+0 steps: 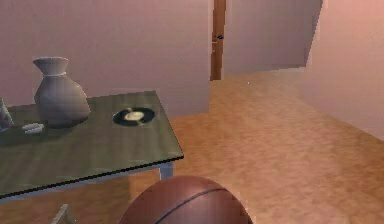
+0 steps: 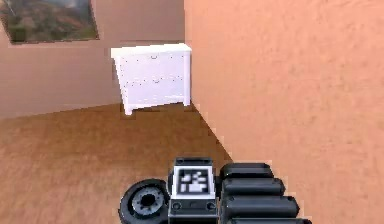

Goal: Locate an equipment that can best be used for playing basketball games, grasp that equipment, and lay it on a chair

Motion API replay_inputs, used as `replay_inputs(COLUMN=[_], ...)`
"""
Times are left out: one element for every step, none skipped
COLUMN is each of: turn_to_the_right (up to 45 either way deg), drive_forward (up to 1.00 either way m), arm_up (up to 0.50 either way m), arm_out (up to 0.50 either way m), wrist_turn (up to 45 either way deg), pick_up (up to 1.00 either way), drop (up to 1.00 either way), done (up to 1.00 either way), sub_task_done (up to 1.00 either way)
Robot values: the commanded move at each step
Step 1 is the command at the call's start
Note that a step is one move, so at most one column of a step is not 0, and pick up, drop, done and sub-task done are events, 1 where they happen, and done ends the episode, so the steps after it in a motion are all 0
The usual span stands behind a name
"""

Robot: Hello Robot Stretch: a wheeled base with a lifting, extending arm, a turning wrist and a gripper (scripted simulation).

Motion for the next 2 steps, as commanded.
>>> replay_inputs(turn_to_the_right=[3.0, -45.0], drive_forward=[0.0, 0.0], arm_up=[0.0, 0.0], arm_out=[0.0, 0.0], wrist_turn=[0.0, 0.0], pick_up=[0.0, 0.0], drop=[0.0, 0.0], done=[0.0, 0.0], sub_task_done=[0.0, 0.0])
